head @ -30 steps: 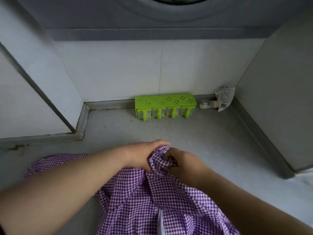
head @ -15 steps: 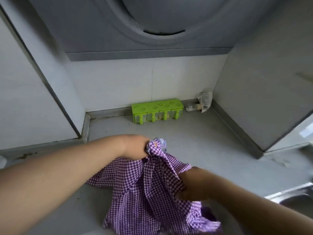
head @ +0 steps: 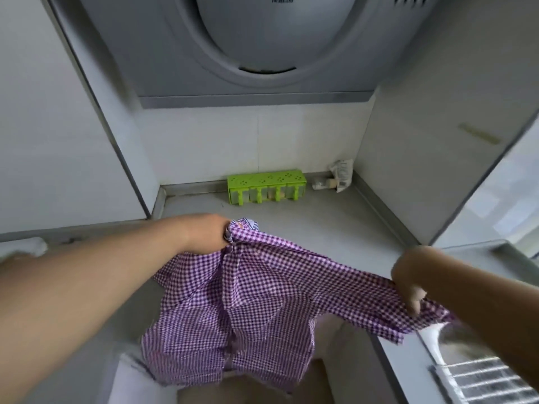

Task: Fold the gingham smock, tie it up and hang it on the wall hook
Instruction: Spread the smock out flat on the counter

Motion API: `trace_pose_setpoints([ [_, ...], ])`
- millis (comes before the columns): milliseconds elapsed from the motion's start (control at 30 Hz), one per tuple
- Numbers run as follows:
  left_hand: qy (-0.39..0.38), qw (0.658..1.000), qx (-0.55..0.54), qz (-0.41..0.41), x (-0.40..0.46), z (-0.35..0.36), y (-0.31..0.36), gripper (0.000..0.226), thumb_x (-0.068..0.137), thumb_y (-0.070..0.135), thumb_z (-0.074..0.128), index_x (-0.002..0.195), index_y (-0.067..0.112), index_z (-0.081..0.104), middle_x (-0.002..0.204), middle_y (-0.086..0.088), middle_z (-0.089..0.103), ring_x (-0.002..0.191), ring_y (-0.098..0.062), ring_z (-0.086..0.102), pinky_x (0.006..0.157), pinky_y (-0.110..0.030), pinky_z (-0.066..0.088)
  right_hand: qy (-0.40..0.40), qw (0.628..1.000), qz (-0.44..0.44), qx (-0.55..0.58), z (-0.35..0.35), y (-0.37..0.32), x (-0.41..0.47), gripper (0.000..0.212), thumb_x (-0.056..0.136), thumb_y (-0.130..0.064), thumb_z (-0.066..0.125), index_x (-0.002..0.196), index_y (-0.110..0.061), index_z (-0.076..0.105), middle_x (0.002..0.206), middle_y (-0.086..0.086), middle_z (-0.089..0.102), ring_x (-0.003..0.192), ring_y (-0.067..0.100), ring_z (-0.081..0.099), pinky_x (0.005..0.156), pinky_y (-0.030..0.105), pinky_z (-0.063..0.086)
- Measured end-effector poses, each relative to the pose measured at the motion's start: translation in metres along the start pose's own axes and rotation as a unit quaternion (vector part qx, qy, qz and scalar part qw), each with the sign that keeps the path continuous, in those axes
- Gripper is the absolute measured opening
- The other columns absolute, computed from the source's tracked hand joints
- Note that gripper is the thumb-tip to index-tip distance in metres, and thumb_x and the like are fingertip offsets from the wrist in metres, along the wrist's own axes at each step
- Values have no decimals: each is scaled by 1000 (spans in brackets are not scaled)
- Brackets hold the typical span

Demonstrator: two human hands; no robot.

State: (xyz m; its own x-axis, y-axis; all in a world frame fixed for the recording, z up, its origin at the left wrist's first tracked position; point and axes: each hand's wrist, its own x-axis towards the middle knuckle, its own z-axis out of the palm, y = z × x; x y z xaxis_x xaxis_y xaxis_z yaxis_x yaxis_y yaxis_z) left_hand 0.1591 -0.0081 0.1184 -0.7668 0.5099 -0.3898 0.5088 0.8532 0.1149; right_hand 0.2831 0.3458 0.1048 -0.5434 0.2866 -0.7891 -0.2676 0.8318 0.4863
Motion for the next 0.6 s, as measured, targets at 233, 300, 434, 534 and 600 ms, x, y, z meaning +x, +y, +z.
trace_pose_setpoints([
  [233, 10, 1000, -16, 11, -47, 13, 57, 17, 106, 40, 50, 98, 34, 64, 103, 6, 72, 93, -14, 67, 91, -38, 56, 219, 881, -205, 366, 2, -47, -33, 89, 80, -66, 75, 150, -26, 40, 145, -3, 56, 127, 18, 57, 111, 38, 44],
  [300, 26, 999, -38, 24, -61, 15, 70, 19, 105, 39, 53, 111, 28, 68, 115, 5, 73, 102, -17, 68, 96, -36, 54, 282, 779, -276, 487, -7, -84, -48, 73, 80, -60, 78, 139, -29, 49, 130, -8, 63, 115, 11, 62, 103, 36, 51],
  [434, 38, 994, -83, 55, -85, 13, 73, 14, 102, 45, 59, 110, 35, 65, 117, 8, 73, 104, -13, 65, 97, -32, 51, 392, 696, -212, 563, -17, -129, -57, 19, 97, -39, 63, 95, -21, 62, 83, -4, 67, 77, 17, 63, 65, 30, 47],
  [534, 57, 992, -102, 35, -98, 15, 51, 45, 94, 54, 68, 133, 39, 52, 123, 11, 67, 106, -11, 64, 97, -34, 52, 384, 666, -182, 613, -14, -133, -63, 13, 104, -32, 51, 104, -21, 60, 93, 0, 68, 84, 20, 65, 68, 33, 50],
  [600, 73, 990, -116, -10, -104, 21, 34, 84, 88, 56, 72, 155, 31, 29, 127, 3, 65, 102, -14, 66, 91, -37, 58, 394, 666, -142, 617, -10, -127, -60, 17, 105, -28, 47, 114, -20, 59, 104, 3, 68, 93, 22, 64, 77, 34, 49],
])
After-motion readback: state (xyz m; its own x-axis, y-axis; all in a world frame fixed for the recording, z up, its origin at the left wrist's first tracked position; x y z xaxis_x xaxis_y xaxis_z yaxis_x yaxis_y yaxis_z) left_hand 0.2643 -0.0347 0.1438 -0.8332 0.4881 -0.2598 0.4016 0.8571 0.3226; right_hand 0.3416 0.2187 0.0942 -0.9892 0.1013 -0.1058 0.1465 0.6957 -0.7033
